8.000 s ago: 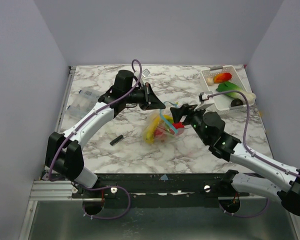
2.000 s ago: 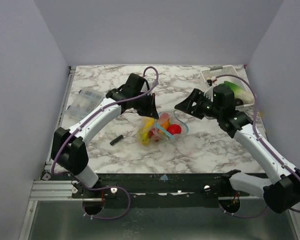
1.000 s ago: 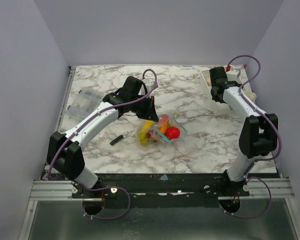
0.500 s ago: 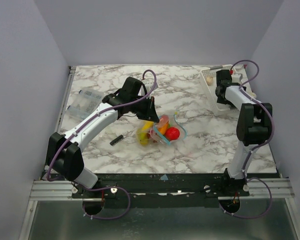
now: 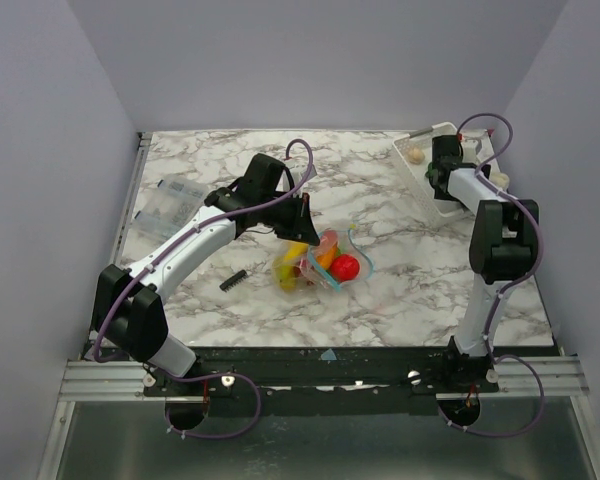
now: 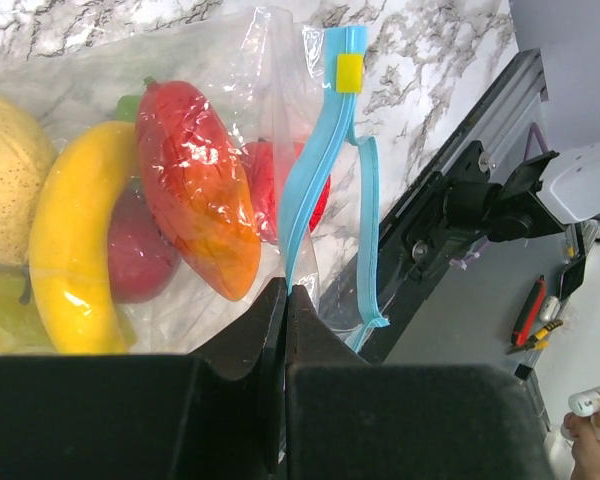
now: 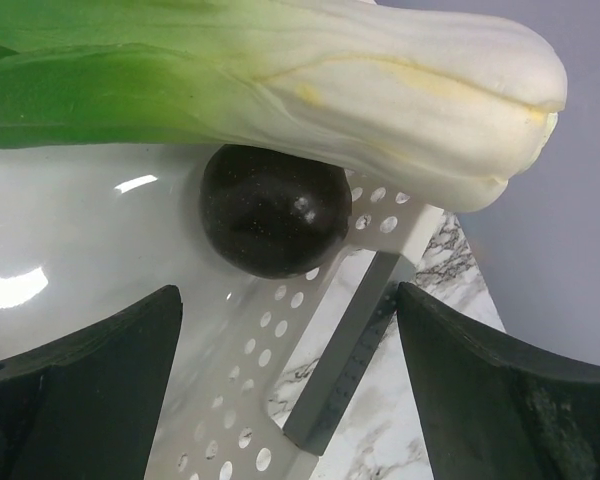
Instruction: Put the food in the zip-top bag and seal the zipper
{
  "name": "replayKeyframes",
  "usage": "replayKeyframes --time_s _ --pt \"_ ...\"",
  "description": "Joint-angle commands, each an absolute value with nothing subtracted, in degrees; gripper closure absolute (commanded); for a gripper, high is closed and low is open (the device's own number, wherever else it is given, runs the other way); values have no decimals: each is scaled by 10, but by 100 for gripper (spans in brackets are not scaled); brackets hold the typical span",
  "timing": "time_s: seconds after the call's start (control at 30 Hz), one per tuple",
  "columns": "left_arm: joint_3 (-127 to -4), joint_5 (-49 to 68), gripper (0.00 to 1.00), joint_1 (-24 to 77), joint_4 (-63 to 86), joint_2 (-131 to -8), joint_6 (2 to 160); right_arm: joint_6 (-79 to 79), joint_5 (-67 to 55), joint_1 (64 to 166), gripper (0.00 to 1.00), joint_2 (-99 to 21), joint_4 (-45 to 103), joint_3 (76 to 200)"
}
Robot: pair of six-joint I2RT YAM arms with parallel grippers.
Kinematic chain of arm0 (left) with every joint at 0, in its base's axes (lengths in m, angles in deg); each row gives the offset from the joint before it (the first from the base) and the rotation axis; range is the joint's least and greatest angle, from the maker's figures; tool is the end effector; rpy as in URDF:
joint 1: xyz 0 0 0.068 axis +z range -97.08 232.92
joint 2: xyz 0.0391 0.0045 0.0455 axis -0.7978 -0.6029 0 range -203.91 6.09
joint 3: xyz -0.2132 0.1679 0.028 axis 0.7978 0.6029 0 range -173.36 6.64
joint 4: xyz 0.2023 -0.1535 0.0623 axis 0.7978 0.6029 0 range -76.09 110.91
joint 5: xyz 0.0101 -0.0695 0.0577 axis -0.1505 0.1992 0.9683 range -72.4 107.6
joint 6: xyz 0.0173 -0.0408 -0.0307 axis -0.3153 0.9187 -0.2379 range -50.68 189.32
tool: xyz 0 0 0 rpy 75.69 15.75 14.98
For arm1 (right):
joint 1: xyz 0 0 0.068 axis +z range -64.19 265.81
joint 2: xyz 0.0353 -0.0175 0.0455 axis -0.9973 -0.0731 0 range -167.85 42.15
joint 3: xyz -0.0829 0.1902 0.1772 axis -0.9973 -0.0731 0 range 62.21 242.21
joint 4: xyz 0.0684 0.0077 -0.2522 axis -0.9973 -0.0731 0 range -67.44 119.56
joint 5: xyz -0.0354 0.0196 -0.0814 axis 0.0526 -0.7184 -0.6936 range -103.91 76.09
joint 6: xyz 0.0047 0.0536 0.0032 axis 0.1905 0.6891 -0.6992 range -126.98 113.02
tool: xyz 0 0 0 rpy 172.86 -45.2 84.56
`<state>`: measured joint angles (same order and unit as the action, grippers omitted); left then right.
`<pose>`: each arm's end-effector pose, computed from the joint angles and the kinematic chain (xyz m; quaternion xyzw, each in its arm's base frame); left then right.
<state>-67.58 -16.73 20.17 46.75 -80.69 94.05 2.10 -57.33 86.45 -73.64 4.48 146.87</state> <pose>0.2667 -0.1954 0.3087 0.1735 0.8740 -0.4137 0.1865 0.4314 -0.0195 0.1929 0.1726 0.8787 -0.3298 0.2990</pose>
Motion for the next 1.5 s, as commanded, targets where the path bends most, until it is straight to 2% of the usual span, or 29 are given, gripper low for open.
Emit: replayKeyframes --time_s 0.0,0.13,0.27,0.47,0.73,1.0,1.37,1.47 --pt "-672 -190 100 200 457 -806 943 33 -504 862 11 -763 75 1481" --pt "-674 -192 100 201 458 -811 943 64 -477 862 13 -780 39 1497" --pt "-674 -191 100 204 459 -809 941 90 -409 862 18 -764 36 1462" --pt "-674 -196 100 205 457 -810 943 109 -307 862 28 -704 62 1392" --pt "-671 -201 100 205 453 -803 945 108 -206 866 39 -625 73 1390" --pt "-670 -211 100 205 450 -804 949 105 -259 868 33 -601 58 1444" --pt "-670 -210 100 206 451 -808 947 94 -304 868 28 -785 -22 1664" --pt "-671 -211 100 206 451 -810 947 109 -318 868 28 -820 -57 1687"
